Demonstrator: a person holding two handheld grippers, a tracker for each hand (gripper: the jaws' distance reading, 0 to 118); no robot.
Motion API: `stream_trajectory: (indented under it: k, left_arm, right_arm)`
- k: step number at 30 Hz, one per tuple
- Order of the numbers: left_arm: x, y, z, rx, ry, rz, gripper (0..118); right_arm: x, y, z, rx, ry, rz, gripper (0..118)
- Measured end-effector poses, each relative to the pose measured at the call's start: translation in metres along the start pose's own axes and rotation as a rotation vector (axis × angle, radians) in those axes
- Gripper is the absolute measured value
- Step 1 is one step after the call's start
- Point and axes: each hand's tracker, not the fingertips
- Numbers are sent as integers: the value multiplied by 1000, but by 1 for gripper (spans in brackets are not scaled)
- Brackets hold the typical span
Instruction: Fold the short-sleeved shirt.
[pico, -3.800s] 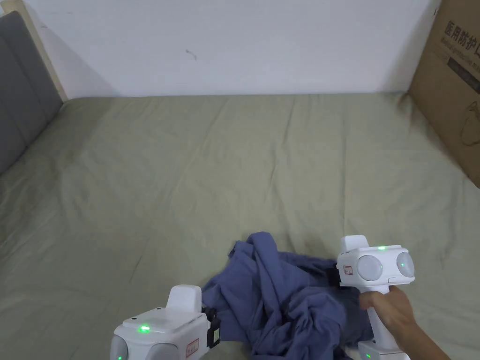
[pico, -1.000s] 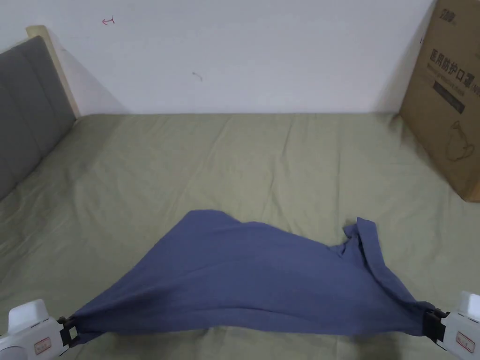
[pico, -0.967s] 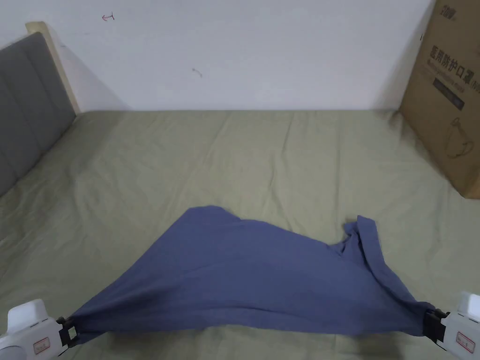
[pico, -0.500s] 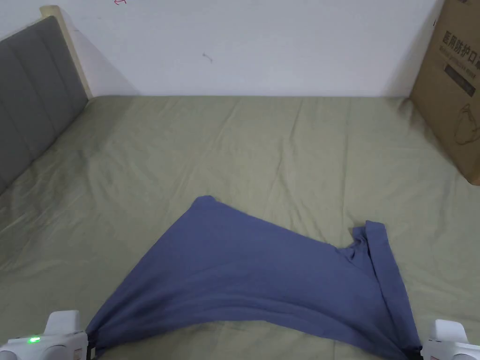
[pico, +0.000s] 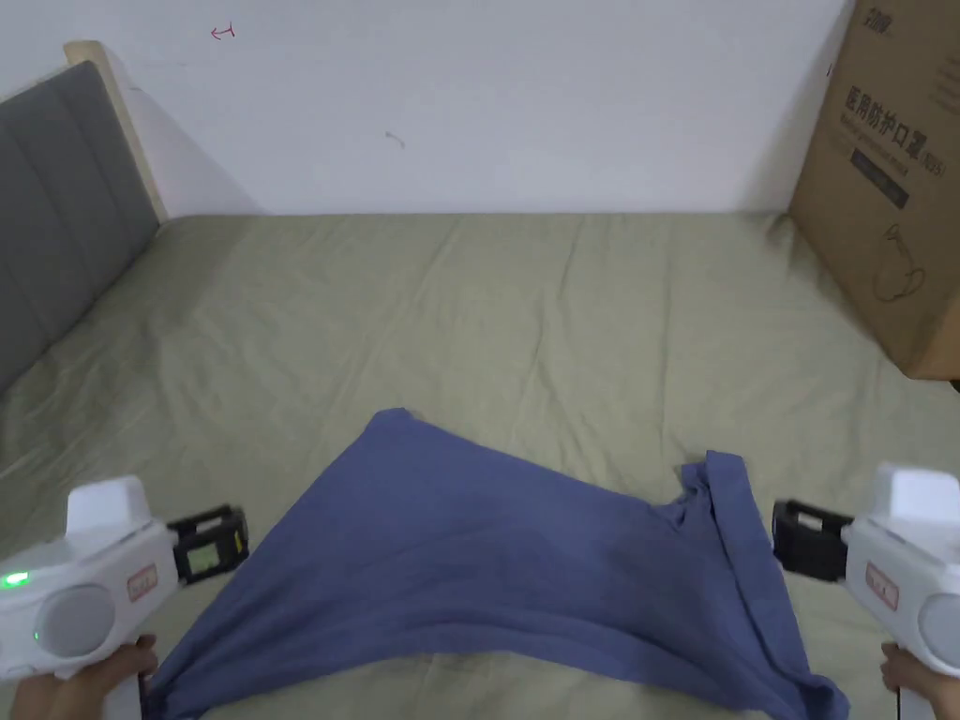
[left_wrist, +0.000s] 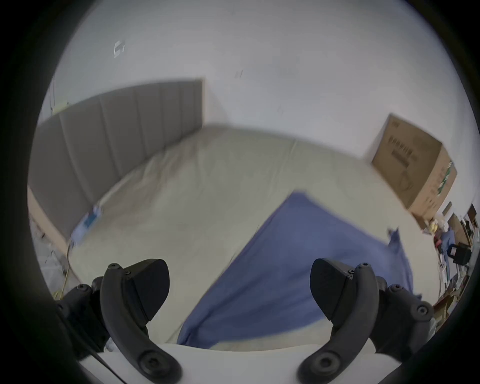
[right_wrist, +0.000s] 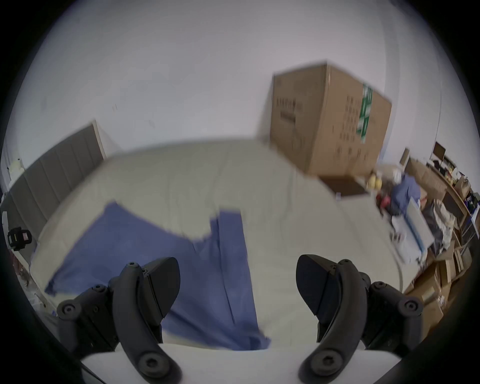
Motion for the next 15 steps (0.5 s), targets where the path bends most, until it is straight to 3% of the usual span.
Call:
stream_trajectory:
  k: [2, 3, 5, 7, 9, 11, 12, 13, 14, 15]
  left_arm:
    - [14, 17, 8, 128, -19, -21, 112]
    - [23, 25, 15, 179, -31, -28, 112]
    - [39, 36, 27, 272, -54, -40, 111]
    - [57, 45, 39, 313, -83, -54, 104]
    - [66, 48, 44, 340, -124, -66, 87]
    - [65, 43, 36, 372, -142, -83, 57]
    - [69, 42, 36, 376, -140, -99, 40]
    - [73, 42, 33, 375, -143, -115, 10]
    - [75, 41, 28, 360, -150, -131, 0]
    - [78, 40, 27, 366, -169, -134, 0]
  right_arm:
    - [-12, 22, 19, 113, -19, -5, 95]
    - [-19, 32, 29, 112, -9, -74, 95]
    - [-23, 38, 38, 183, -23, -65, 94]
    - [-31, 42, 49, 254, -88, 24, 94]
    - [-30, 42, 50, 289, -112, 43, 94]
    - [-33, 39, 55, 308, -125, 45, 86]
    - [-30, 39, 50, 320, -129, 46, 78]
    - [-31, 38, 50, 328, -131, 50, 58]
    - [-30, 37, 50, 335, -127, 53, 33]
    - [-29, 36, 48, 337, -131, 59, 3]
